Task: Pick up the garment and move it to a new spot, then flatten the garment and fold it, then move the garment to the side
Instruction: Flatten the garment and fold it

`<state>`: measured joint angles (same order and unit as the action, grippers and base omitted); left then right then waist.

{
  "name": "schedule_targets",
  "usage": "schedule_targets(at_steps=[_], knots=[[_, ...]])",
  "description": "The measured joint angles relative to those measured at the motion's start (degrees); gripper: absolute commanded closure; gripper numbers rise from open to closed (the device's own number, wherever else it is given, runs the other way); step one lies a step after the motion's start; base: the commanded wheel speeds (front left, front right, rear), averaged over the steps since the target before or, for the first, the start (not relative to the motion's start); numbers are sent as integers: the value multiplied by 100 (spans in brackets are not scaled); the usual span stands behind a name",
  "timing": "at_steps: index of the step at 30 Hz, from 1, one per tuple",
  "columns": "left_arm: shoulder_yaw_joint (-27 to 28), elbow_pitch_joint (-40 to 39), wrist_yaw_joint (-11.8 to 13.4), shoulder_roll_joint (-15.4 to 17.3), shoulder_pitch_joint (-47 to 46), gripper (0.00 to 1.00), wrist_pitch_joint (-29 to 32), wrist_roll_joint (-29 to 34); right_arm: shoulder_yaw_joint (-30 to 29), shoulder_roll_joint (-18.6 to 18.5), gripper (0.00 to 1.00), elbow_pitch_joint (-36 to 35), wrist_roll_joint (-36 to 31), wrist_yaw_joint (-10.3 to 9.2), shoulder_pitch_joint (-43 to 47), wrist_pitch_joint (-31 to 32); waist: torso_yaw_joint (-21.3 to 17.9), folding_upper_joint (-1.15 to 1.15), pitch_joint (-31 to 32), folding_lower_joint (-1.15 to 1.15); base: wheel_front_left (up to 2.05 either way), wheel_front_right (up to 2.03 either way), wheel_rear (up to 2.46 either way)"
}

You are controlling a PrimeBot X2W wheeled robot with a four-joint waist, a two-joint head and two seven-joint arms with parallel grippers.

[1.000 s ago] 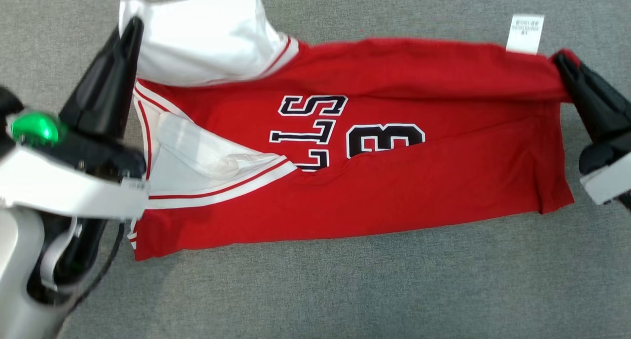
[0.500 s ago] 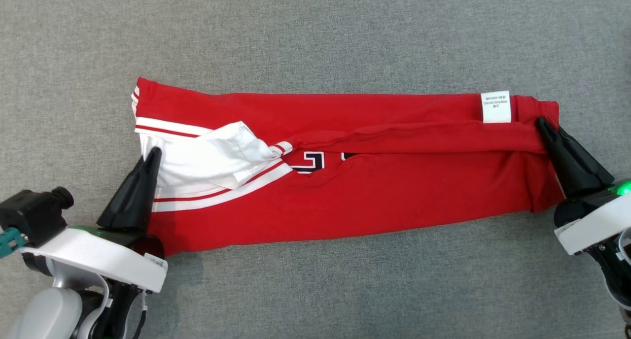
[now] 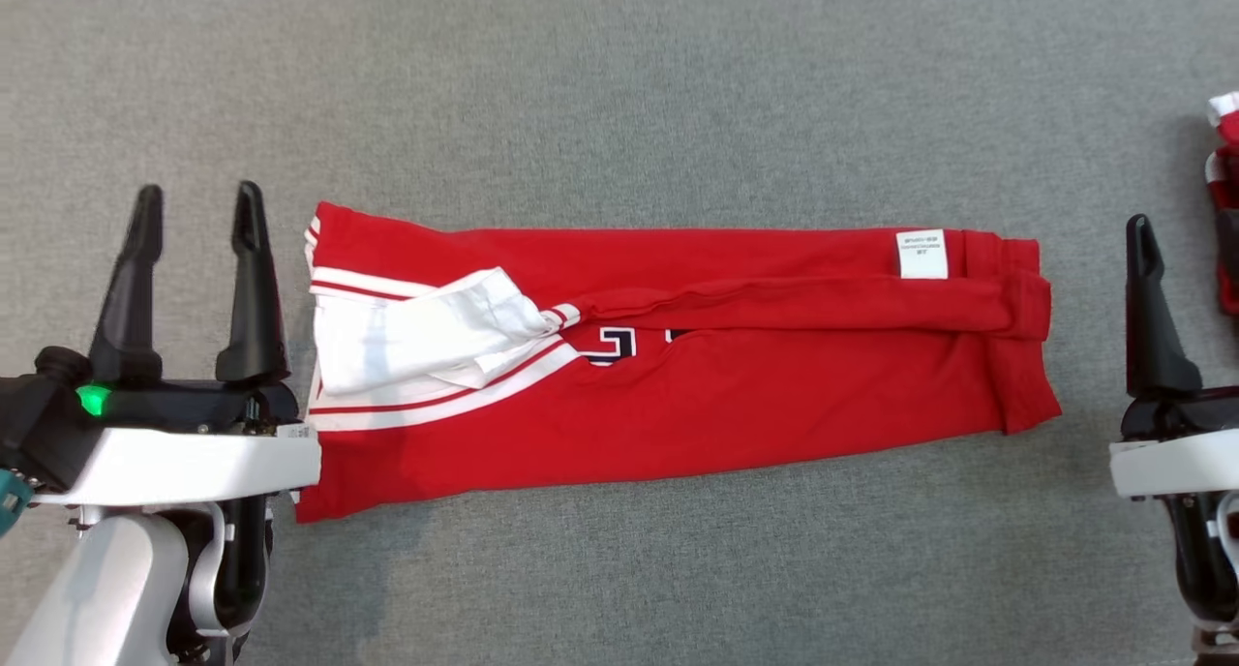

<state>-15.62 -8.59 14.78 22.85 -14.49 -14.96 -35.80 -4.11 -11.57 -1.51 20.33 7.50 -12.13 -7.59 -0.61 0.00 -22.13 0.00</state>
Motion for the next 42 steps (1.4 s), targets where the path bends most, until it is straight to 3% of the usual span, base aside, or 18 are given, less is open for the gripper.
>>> schedule_targets(at_steps=[2, 5, 12, 17, 22, 35, 36, 37, 38, 39, 42], knots=[[243, 16, -52, -210, 153, 0, -18, 559, 44, 162, 0, -19, -271, 0, 159, 59, 17, 0, 292, 0, 0, 0, 0], [387, 225, -221, -272, 439, 0, -19, 864, 110, 224, 0, 23, -378, 0, 279, 102, 43, 0, 510, 0, 0, 0, 0], [552, 815, -735, -555, 702, 0, -19, 1123, 109, 276, 0, 220, -478, 0, 465, 159, 148, 0, 763, 0, 0, 0, 0], [608, 881, -845, -668, 682, 0, -19, 1218, -67, 207, 0, 452, -430, 0, 420, 268, 197, 0, 736, 0, 0, 0, 0], [581, 951, -958, -766, 557, 0, -19, 1280, -189, -1, 0, 1111, -297, 0, 82, 545, 259, 0, 613, 0, 0, 0, 0], [625, 1194, -1154, -1000, 343, 0, -19, 1406, 786, -187, 0, 2617, 308, 0, -477, 757, 483, 0, 330, 0, 0, 0, 0], [641, 1204, -1171, -1015, 343, 0, -19, 1413, 831, -197, 13, 2699, 409, 0, -526, 757, 480, 0, 326, 0, 0, 0, 0], [654, 1210, -1179, -1031, 342, 0, -19, 1418, 884, -218, 62, 2785, 475, 0, -580, 764, 477, 0, 322, 0, 0, 0, 0], [658, 1221, -1196, -1046, 341, 0, -19, 1435, 949, -245, 62, 2860, 538, 0, -623, 786, 476, 0, 318, 0, 0, 0, 0], [665, 1233, -1204, -1062, 336, 0, -19, 1454, 1009, -272, 98, 2898, 616, 0, -657, 779, 476, 0, 313, 0, 0, 0, 0], [701, 1247, -1247, -1081, 272, 0, -19, 1475, 1215, -318, 100, 2994, 812, 9, -754, 759, 468, 0, 292, 0, 0, 0, 0]])
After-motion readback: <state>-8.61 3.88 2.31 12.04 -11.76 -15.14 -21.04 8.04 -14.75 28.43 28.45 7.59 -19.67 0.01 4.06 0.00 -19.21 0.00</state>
